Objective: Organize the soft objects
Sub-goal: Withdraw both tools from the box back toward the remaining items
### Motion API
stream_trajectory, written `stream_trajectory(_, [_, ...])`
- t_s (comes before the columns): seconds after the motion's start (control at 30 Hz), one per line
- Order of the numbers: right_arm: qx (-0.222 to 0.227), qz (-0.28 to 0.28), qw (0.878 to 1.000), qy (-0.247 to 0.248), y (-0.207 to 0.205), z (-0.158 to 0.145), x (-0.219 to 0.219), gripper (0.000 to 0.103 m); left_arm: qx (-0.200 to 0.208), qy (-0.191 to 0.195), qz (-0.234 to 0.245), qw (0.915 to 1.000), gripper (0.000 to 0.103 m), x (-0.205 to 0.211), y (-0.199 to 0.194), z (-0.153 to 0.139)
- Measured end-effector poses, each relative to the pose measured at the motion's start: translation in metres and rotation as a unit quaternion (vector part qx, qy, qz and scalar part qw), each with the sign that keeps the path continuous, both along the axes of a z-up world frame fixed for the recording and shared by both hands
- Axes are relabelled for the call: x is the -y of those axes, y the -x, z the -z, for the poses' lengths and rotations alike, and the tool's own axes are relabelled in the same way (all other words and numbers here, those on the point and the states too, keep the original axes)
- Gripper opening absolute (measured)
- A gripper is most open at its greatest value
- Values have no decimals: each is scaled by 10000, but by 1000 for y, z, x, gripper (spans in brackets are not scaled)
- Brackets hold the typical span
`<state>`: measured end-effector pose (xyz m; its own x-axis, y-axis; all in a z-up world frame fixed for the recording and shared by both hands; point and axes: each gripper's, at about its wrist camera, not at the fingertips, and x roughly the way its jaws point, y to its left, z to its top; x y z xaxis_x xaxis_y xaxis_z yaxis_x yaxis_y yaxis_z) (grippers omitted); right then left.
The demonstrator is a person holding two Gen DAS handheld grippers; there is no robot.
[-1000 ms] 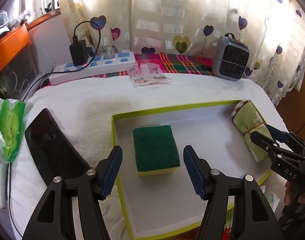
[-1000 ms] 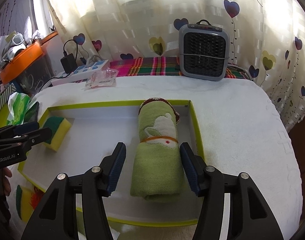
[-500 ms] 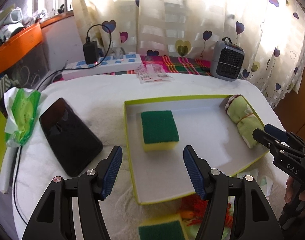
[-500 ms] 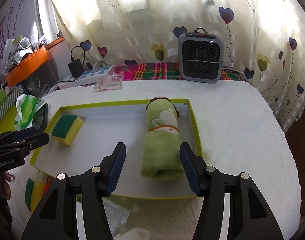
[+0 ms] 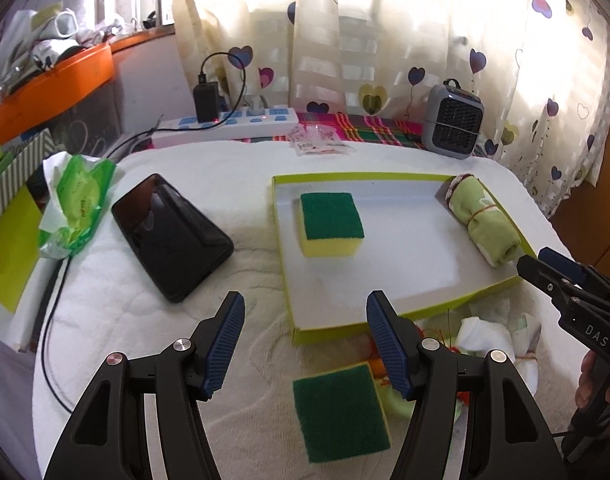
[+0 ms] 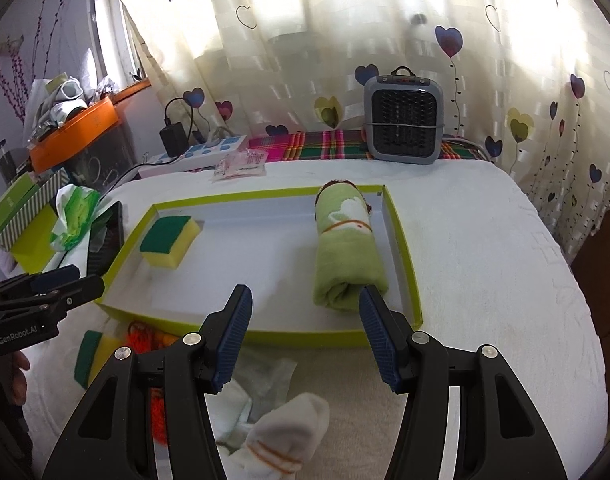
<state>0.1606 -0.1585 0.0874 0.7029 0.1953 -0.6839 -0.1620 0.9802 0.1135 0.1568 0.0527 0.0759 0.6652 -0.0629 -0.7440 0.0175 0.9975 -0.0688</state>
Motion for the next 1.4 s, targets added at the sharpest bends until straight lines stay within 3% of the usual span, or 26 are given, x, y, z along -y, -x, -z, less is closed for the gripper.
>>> stream_trajectory(0.73, [1,68,9999,-151,58,8,9,57,-37,421,-374,9984,63,-30,62,15])
stream_trajectory(1.23, [-438,66,9969,-653,64,29,16,57,-278,753,-277,9964,63,-31,72,37])
stream_trajectory(1.4, [-631,79,9927,-1025,60,36,21,57,-287,818,-194,9960,63,-31,72,38])
